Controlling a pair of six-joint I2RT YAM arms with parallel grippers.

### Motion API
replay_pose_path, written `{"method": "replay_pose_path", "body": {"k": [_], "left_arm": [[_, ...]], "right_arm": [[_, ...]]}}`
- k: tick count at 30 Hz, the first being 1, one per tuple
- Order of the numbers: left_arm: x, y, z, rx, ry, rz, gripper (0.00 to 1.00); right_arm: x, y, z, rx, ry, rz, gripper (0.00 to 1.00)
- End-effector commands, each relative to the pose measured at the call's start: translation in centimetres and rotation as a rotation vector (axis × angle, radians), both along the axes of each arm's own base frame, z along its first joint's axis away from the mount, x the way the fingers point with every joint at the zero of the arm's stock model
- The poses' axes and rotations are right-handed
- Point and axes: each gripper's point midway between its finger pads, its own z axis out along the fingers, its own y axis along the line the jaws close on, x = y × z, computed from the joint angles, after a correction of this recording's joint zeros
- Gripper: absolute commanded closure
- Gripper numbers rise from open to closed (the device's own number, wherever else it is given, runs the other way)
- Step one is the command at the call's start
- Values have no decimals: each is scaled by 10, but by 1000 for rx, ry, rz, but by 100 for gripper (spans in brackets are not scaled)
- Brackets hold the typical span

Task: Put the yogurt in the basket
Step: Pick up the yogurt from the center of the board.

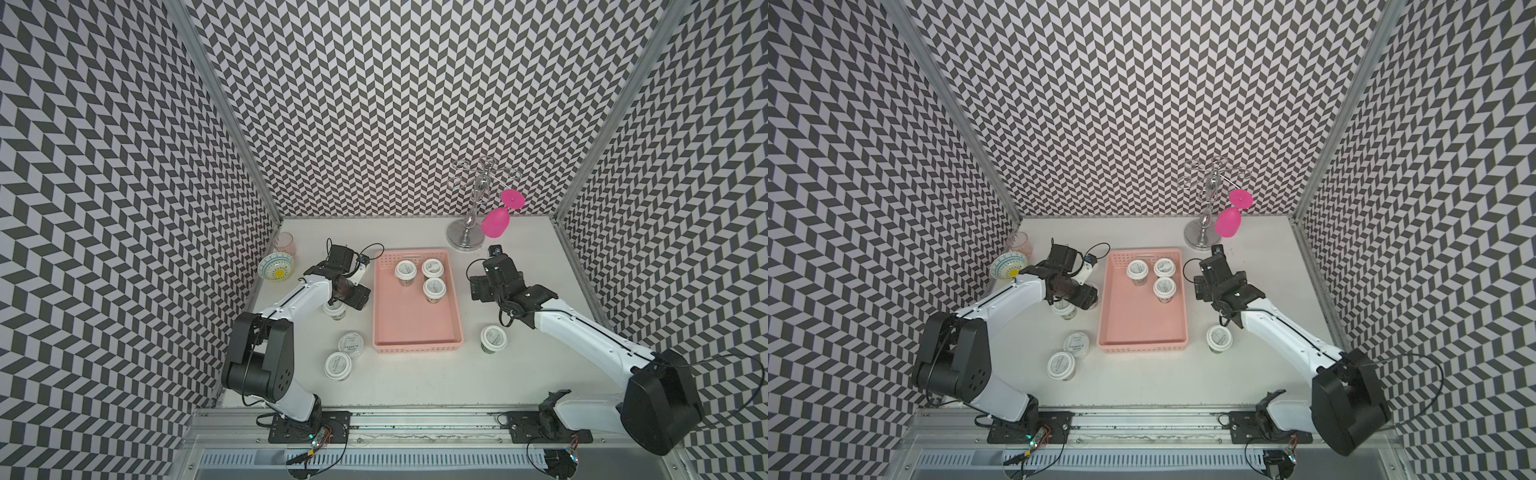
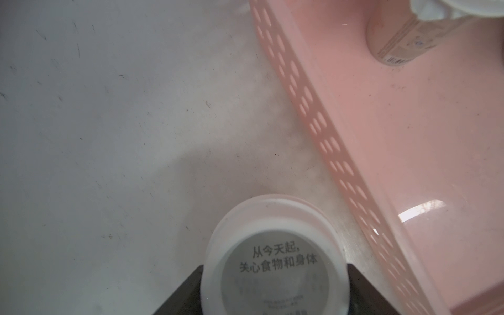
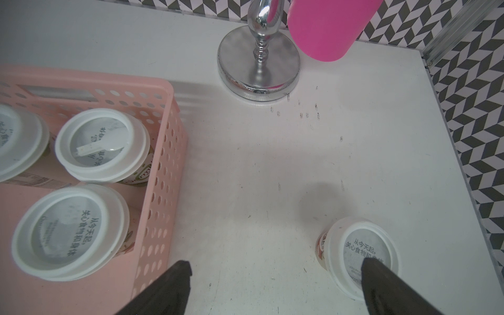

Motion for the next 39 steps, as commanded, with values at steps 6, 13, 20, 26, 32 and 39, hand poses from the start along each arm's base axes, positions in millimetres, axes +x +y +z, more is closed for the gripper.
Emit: {"method": "replay_pose_path", "body": {"k": [6, 13, 20, 26, 32, 39], "left_arm": [[4, -4, 5, -5, -9, -2, 27], [4, -3, 6, -3, -13, 0, 21], [4, -3, 4, -1, -11, 3, 13], [4, -2, 0, 3, 2, 5, 12], [4, -1, -5, 13, 13, 15, 9], [5, -1, -10, 16, 28, 21, 4]], "right_arm": [[5, -1, 11, 12, -54, -6, 0], [5, 0, 11, 12, -52, -3, 0], [5, -1, 11, 12, -52, -5, 0], [5, -1, 11, 12, -52, -4, 1], [4, -1, 12, 13, -55, -5, 0], [5, 0, 12, 15, -54, -4, 0]]}}
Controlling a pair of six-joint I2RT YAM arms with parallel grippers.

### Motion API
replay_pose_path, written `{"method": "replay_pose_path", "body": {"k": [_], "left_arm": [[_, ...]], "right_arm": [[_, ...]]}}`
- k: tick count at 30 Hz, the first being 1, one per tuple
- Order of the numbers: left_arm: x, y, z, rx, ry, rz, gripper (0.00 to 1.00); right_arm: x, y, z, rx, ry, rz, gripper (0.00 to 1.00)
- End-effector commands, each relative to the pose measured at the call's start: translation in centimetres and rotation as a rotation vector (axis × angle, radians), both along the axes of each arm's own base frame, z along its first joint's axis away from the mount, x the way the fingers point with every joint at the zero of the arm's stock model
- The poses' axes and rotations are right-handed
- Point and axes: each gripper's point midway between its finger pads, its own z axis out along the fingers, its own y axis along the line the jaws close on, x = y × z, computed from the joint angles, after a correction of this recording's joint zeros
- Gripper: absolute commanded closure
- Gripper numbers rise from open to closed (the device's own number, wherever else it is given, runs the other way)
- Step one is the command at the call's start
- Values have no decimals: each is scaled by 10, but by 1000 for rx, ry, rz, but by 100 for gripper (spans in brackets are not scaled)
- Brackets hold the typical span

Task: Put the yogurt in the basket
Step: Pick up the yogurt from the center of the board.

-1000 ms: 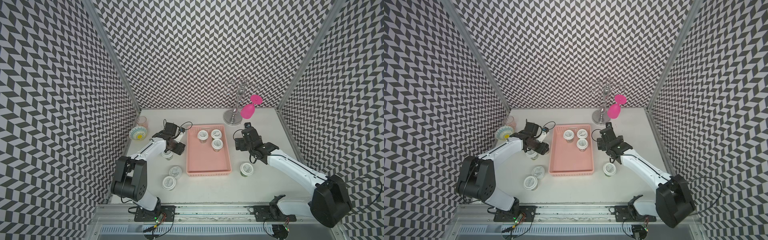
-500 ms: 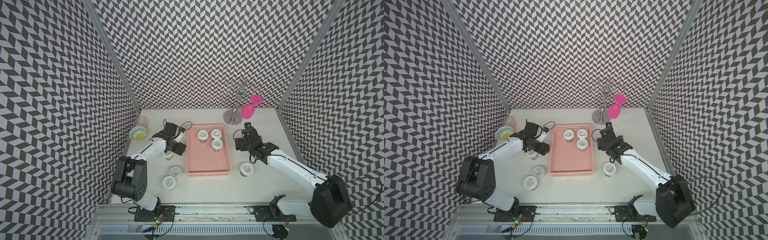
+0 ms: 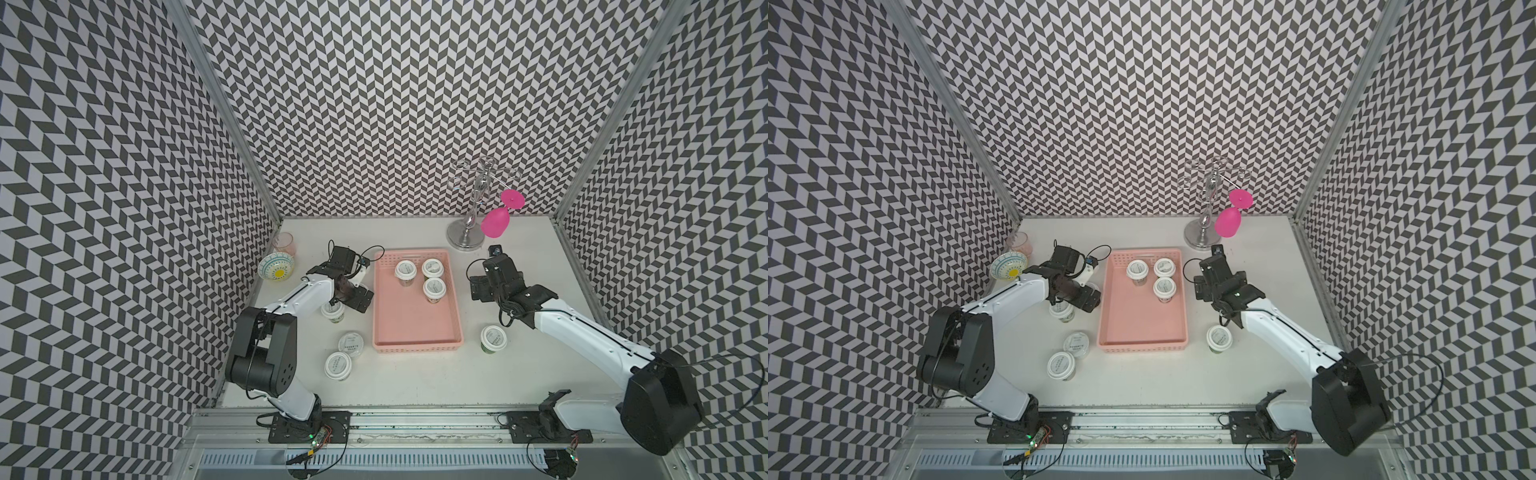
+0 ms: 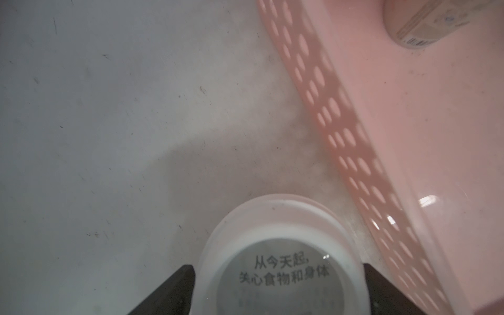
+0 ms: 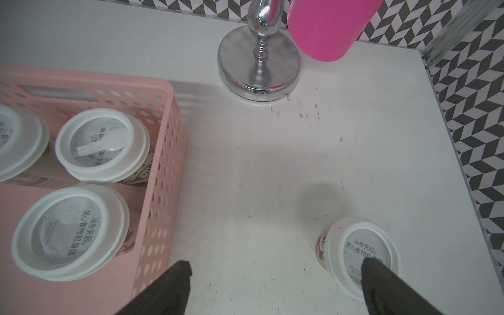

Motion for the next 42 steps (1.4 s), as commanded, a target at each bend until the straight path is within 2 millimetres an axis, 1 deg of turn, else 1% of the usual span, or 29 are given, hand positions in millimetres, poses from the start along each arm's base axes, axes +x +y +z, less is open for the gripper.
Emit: {"method": "replay_pose_path", "body": {"k": [1, 7, 14, 23, 42], "left_arm": [[6, -3, 2, 0, -6, 5, 4], [7, -4, 2, 0, -5, 4, 6], [8, -4, 4, -1, -9, 5, 14], [7, -4, 6, -2, -16, 2, 19], [7, -4, 11, -3, -32, 1, 23]], "right_arm": [[5, 0, 12, 13, -52, -3, 0], [5, 0, 12, 14, -53, -3, 1], [5, 0, 12, 13, -53, -3, 0], [5, 0, 12, 14, -54, -4, 0], [5, 0, 12, 14, -53, 0, 0]]}}
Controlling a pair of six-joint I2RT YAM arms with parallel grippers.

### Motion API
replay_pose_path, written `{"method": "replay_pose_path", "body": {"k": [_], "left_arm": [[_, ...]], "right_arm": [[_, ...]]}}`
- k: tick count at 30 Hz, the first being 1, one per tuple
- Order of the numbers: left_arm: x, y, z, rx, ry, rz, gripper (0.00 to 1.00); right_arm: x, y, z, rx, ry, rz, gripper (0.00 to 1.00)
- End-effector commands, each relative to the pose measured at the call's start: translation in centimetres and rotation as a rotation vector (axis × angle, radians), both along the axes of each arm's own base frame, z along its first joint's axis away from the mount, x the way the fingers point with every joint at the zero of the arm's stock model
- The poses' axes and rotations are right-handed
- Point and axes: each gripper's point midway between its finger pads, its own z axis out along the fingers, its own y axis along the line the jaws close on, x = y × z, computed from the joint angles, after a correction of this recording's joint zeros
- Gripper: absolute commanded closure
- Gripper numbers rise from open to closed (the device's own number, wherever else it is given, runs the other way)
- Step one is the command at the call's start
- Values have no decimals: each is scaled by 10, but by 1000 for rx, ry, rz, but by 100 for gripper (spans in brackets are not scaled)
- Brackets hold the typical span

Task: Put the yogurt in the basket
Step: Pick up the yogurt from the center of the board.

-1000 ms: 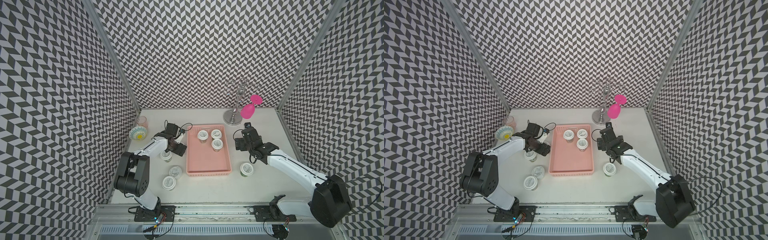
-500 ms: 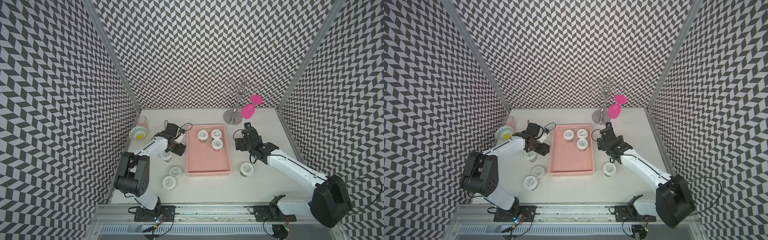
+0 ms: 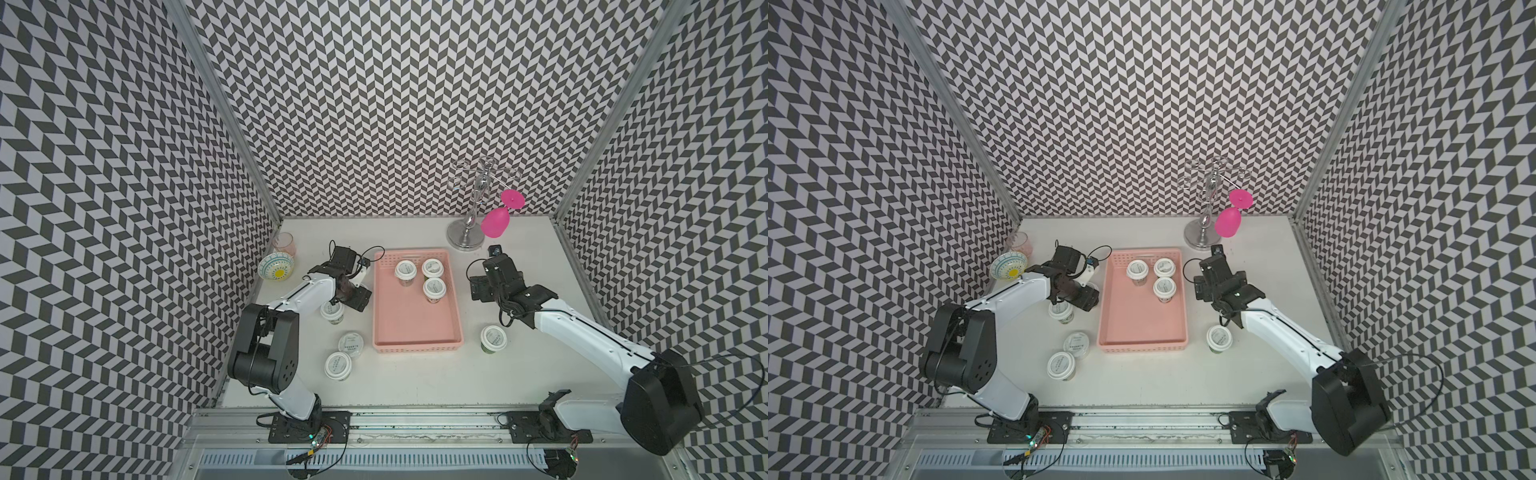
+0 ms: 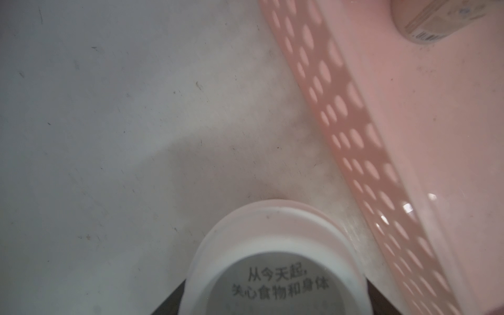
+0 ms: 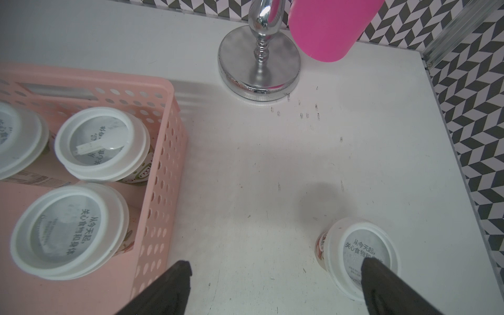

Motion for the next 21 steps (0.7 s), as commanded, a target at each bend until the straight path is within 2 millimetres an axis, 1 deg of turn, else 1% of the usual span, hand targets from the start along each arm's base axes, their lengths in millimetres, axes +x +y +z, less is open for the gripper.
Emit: {"method": "replay_pose_path", "body": {"k": [1, 13, 21], "left_arm": [[6, -3, 15, -5, -45, -3, 24], [6, -3, 17, -4, -50, -3, 27], [6, -3, 19, -4, -56, -3, 27]], "right_arm": [[5, 0, 12, 20, -54, -6, 0], [5, 1, 11, 19, -50, -4, 1], [4, 0, 11, 19, -51, -6, 0]]}}
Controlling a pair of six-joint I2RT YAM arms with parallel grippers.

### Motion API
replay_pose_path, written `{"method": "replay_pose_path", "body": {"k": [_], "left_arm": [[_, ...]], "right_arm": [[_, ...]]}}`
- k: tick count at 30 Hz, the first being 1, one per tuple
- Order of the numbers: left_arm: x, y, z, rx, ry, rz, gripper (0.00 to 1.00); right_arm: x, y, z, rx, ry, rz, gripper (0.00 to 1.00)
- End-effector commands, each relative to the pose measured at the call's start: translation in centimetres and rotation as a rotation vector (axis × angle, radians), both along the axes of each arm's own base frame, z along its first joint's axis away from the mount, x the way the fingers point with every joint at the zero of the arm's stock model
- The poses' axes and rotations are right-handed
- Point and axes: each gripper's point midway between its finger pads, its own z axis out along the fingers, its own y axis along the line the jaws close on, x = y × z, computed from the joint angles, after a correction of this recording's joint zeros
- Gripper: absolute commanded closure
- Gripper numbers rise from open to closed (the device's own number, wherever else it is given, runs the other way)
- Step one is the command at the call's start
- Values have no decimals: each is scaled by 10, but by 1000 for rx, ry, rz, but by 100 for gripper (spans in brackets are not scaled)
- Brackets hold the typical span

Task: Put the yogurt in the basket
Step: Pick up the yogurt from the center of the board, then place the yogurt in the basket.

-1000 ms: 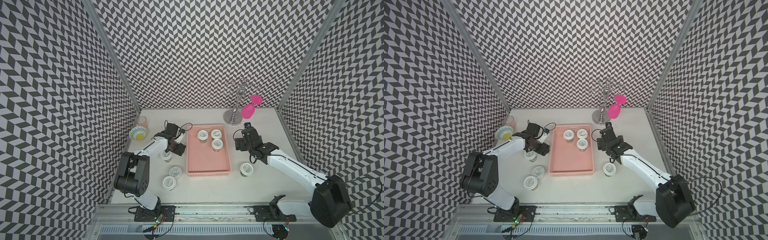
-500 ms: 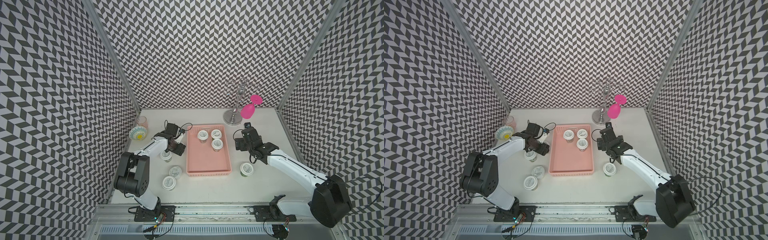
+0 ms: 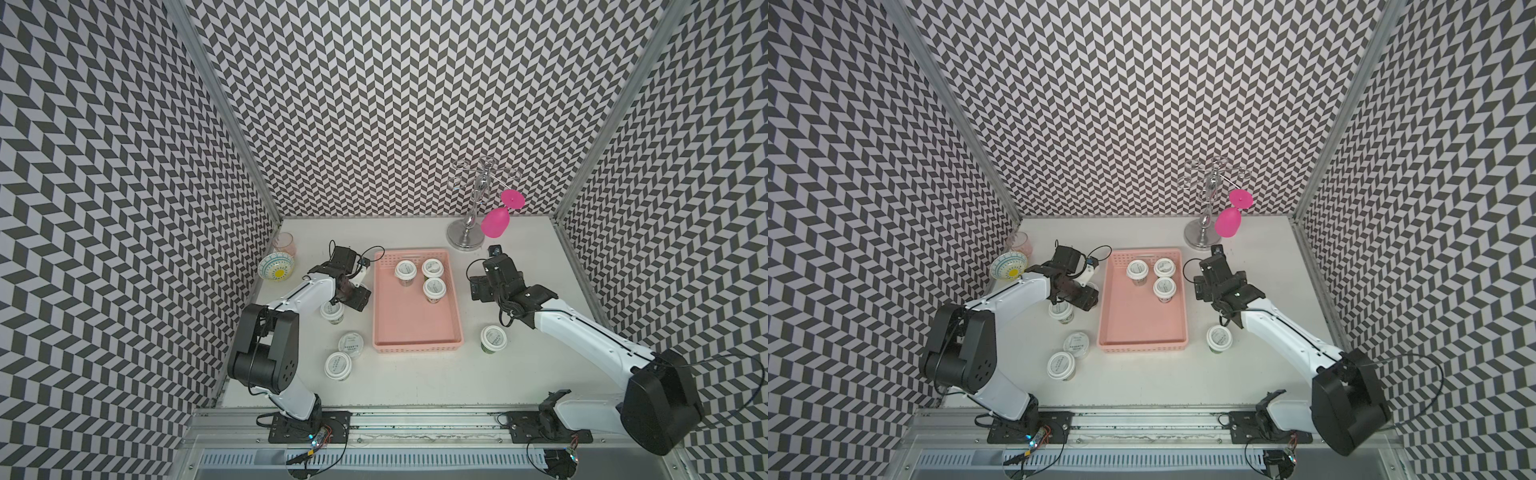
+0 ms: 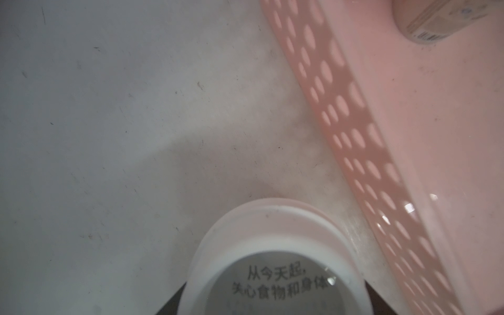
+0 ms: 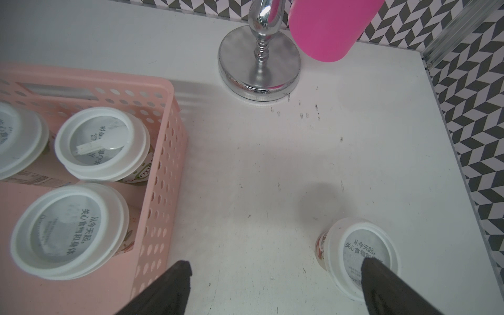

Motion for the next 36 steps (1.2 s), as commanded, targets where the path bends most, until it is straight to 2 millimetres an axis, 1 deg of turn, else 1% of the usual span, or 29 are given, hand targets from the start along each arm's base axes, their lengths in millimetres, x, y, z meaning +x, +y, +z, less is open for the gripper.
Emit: {"method": "replay_pose_path", "body": {"k": [1, 6, 13, 16, 25, 28, 30, 33, 36], "left_arm": [[6, -3, 20, -7, -56, -4, 27], [8, -3, 26, -5, -72, -1, 27], [16, -2, 46, -5, -107, 4, 28], [17, -3, 58, -7, -123, 3, 27], [28, -4, 108, -11, -179, -1, 29], [31, -8, 123, -28, -193, -12, 29], [32, -13, 129, -43, -194, -22, 30], [32, -24, 133, -60, -187, -51, 30], [31, -39, 131, -57, -176, -87, 30]], "right_arm": [[4, 0, 11, 20, -51, -6, 0], [4, 0, 10, 17, -48, -4, 0], [5, 0, 9, 15, -48, -5, 0], [5, 0, 9, 14, -48, -7, 0], [5, -1, 9, 11, -47, -8, 0], [5, -1, 10, 11, -48, -8, 0], [5, -1, 9, 10, -48, -9, 0], [5, -1, 9, 10, -46, -8, 0], [5, -1, 8, 9, -45, -8, 0]]}}
